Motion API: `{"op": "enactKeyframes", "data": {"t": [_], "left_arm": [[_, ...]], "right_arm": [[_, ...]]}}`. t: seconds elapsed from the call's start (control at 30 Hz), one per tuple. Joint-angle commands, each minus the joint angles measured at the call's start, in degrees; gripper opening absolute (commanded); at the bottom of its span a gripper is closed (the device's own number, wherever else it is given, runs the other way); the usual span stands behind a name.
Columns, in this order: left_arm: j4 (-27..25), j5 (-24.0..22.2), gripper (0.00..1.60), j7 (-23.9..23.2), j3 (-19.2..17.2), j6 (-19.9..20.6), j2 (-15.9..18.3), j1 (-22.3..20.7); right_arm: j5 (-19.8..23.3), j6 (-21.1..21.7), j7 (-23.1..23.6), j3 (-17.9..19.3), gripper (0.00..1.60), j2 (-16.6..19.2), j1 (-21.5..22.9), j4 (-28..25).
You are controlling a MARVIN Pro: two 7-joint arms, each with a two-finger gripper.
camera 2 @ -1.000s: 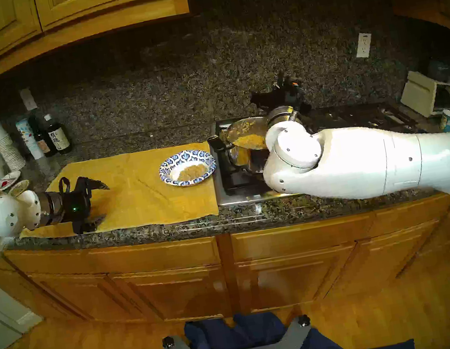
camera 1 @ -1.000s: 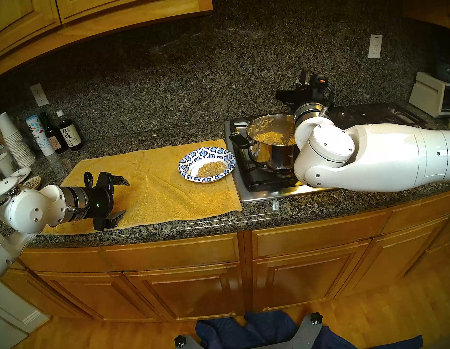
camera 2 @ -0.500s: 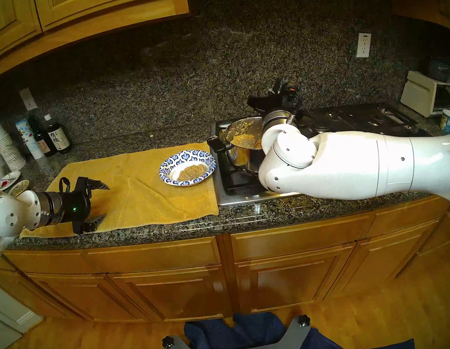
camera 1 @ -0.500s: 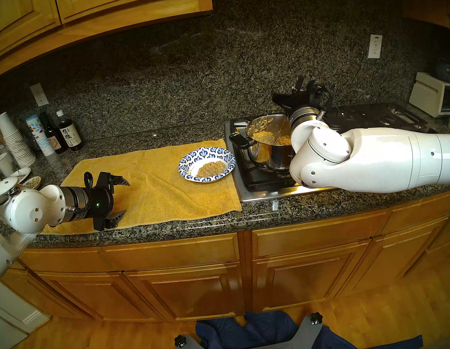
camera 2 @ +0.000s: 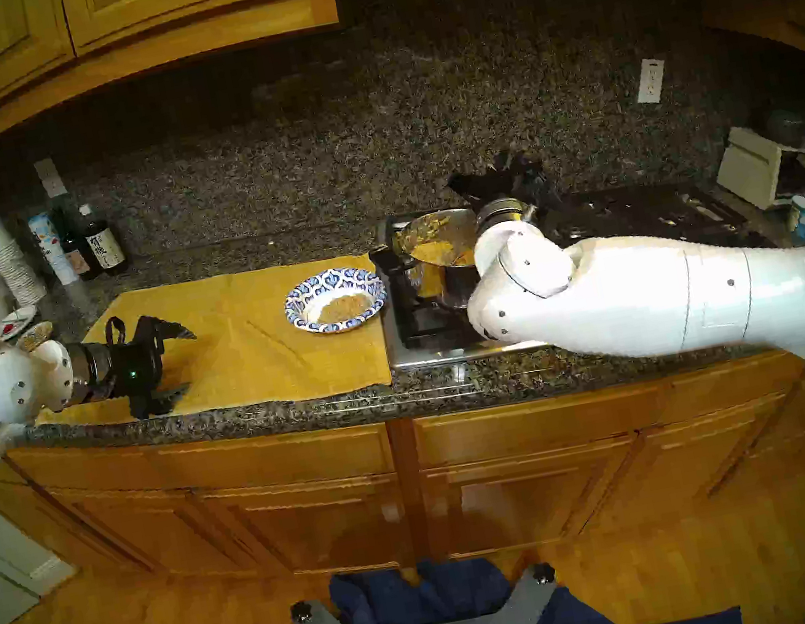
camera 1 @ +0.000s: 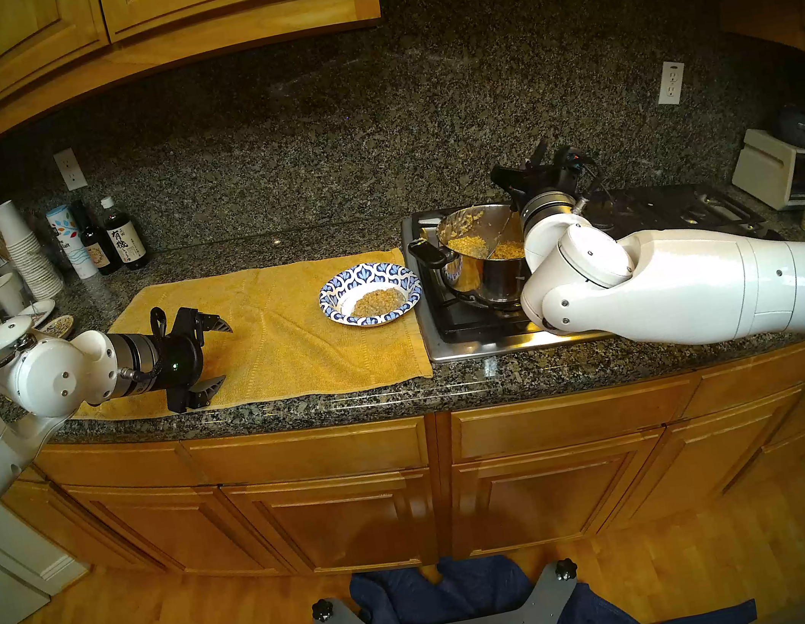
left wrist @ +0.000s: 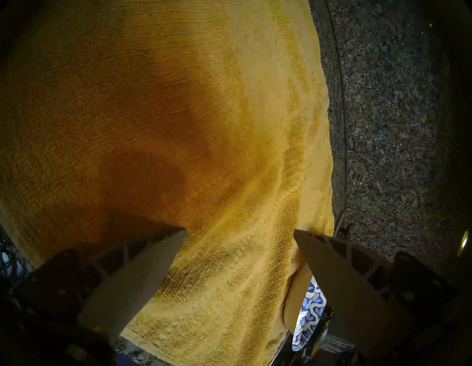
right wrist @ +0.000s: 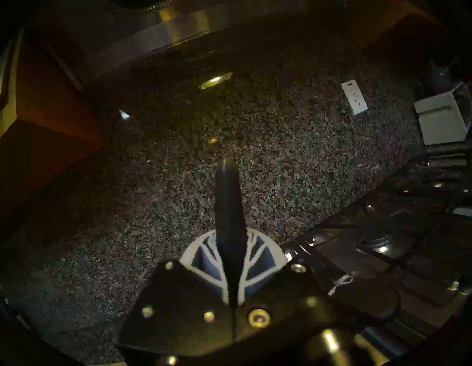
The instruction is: Scoop oatmeal into bowl
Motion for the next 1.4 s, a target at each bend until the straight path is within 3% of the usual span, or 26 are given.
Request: {"op": "enactKeyframes", "data": {"t": [0.0, 0.37, 0.83, 1.0, 1.37], "left_arm": [[0.12, 0.05, 1.6, -0.02, -0.11, 0.0, -0.09, -0.14], [0.12, 0.05, 1.6, -0.03, -0.11, 0.0, -0.09, -0.13], [0.12, 0.05, 1.6, -0.03, -0.11, 0.0, -0.09, -0.14], [0.12, 0.05, 1.6, -0.03, -0.11, 0.0, -0.09, -0.13], [0.13, 0.05, 1.6, -0.03, -0.11, 0.01, -0.1, -0.14]], "right_arm": [[2.05, -1.17, -4.22, 2.15, 0.0, 4.65, 1.01, -2.56], [7.85, -4.47, -1.77, 3.28, 0.0, 7.87, 0.77, -3.57], [18.95, -9.66, 3.73, 5.79, 0.0, 10.46, 0.59, -4.81], [25.53, -11.94, 6.71, 7.23, 0.0, 11.35, 0.25, -4.6], [32.59, -12.98, 11.29, 8.6, 0.0, 11.75, 0.13, -3.8]]}}
